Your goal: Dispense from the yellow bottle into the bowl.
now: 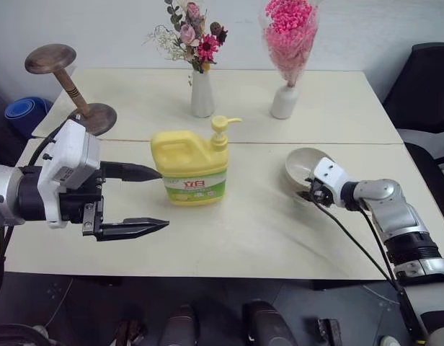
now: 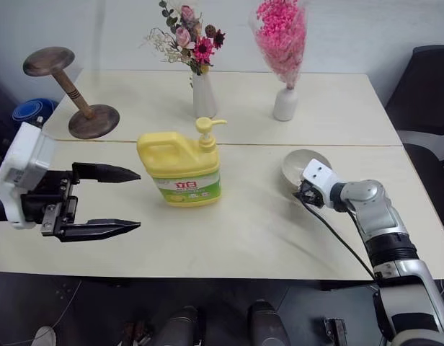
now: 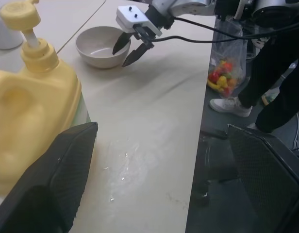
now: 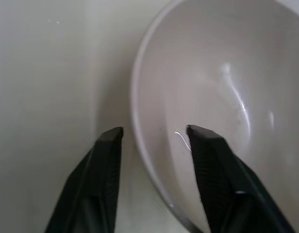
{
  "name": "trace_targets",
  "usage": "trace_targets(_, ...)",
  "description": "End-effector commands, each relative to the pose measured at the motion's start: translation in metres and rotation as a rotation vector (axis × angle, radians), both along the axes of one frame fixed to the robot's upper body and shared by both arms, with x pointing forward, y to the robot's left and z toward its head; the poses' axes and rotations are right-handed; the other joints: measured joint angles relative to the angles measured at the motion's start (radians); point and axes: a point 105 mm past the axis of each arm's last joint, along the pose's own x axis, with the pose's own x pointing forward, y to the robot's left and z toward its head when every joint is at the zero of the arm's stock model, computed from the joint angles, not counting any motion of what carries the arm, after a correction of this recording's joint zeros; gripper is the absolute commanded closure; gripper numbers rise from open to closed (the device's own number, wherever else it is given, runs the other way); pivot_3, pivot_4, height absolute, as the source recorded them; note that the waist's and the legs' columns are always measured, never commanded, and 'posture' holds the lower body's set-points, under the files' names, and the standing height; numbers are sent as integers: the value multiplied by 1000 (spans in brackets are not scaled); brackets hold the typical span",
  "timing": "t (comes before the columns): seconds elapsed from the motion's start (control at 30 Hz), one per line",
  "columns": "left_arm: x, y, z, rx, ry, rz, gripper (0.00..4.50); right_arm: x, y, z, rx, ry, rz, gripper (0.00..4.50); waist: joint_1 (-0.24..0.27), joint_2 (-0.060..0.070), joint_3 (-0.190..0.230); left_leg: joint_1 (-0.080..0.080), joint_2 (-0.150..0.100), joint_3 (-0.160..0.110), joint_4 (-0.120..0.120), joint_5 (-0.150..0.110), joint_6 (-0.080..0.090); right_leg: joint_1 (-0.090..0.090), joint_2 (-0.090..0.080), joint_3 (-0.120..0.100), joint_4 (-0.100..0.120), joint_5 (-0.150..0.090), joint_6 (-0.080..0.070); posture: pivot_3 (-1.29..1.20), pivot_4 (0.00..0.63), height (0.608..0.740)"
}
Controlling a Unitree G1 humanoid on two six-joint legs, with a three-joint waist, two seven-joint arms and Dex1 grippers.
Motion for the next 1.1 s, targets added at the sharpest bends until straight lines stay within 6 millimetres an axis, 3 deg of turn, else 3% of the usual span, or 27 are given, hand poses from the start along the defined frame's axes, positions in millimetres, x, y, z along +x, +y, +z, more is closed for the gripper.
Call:
trace_targets(0.03,0,-1,6,-8,-35,-5,0,5,2,15,20,-60,11,3599,-3,0,0,0,0,0,0,0,0,0,0,0,0,0,0,0,150,740)
trace_targets(0.1,0,0,7,-12,-37,-3,0,4,4,15,23,-57,32,4322,-3,0,0,0,0,1,0,0,0,0,0,0,0,0,0,0,150,740)
trace_targets(0.13,1,0,7,-15,-38,1,0,4,5,15,24,-56,39,4462,-4,0,0,0,0,1,0,0,0,0,0,1,1,0,0,0,150,740)
trace_targets(0.37,10,8,13,-48,-52,64,0,-8,27,38,-30,-116,219,4462,-2,0,0,1,0,1,0,0,0,0,0,1,2,0,0,0,150,740)
trace_targets(0.53,30,22,40,-122,-115,152,0,-20,54,73,-131,-167,432,4462,-1,0,0,1,0,1,1,0,0,-1,0,1,3,0,0,0,150,740)
trace_targets(0.67,52,33,75,-212,-180,197,0,-31,78,109,-214,-180,632,4462,1,-1,1,0,0,1,2,0,0,-1,1,-1,4,0,0,0,150,740)
trace_targets(0.77,70,37,93,-271,-225,225,592,-33,87,122,-220,-163,706,4500,1,-1,1,0,0,1,2,0,0,-2,1,-7,5,0,0,0,150,740)
trace_targets(0.87,87,32,100,-291,-240,227,1527,-31,94,129,-241,-152,750,4500,2,-1,1,0,0,0,3,0,0,-1,0,-8,7,0,0,0,150,740)
trace_targets(1.1,115,-1,87,-231,-229,128,3795,-28,104,124,-391,-146,873,4500,0,-2,2,-4,-1,-1,10,-1,1,-2,-1,-10,8,0,1,0,150,740)
